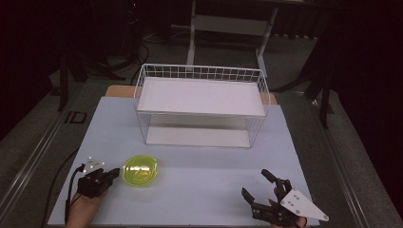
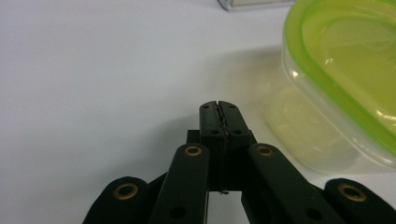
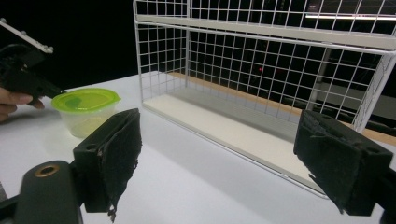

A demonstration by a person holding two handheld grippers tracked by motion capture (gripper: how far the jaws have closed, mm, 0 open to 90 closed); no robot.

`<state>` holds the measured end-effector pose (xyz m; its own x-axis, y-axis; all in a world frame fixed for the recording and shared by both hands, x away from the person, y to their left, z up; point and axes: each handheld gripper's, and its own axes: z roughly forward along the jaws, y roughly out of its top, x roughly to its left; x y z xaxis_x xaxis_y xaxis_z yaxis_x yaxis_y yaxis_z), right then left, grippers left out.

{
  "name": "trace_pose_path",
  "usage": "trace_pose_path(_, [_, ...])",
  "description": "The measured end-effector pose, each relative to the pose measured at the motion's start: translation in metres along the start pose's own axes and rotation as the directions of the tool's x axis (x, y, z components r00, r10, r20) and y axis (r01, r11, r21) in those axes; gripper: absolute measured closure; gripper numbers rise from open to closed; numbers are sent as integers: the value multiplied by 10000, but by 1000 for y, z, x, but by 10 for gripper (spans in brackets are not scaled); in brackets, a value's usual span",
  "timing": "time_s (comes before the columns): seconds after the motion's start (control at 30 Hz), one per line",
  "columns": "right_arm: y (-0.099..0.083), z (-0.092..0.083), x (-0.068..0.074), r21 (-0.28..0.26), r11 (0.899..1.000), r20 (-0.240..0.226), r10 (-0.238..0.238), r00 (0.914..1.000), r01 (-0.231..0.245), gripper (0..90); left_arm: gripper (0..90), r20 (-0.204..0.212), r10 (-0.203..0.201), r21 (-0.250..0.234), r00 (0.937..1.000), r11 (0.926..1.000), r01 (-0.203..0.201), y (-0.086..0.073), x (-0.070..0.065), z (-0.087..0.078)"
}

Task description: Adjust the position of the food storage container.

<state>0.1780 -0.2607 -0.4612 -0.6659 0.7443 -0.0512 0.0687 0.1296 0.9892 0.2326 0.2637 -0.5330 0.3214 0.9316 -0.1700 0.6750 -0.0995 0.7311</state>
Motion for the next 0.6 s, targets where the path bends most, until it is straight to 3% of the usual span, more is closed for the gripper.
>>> trace_pose_path(0.17, [0, -1, -2, -39, 9999, 8, 104, 9999, -104, 150, 899, 748, 56, 152, 9972, 9999, -68, 1, -10, 11])
trace_pose_path(0.4, [0, -1, -2, -42, 9999, 21, 122, 9999, -122, 150, 900, 777, 343, 515, 9964, 9979, -384, 6, -22, 14])
trace_pose_path(0.5, [0, -1, -1, -2, 9999, 20, 109, 9999, -109, 150, 899, 1081, 377, 570, 9934, 9974, -441, 11, -30, 16])
trace_pose_path(0.6, [1, -1, -1, -20, 9999, 22, 99, 9999, -99, 150, 899, 1134, 521, 638, 9922, 9962, -596, 14, -35, 19])
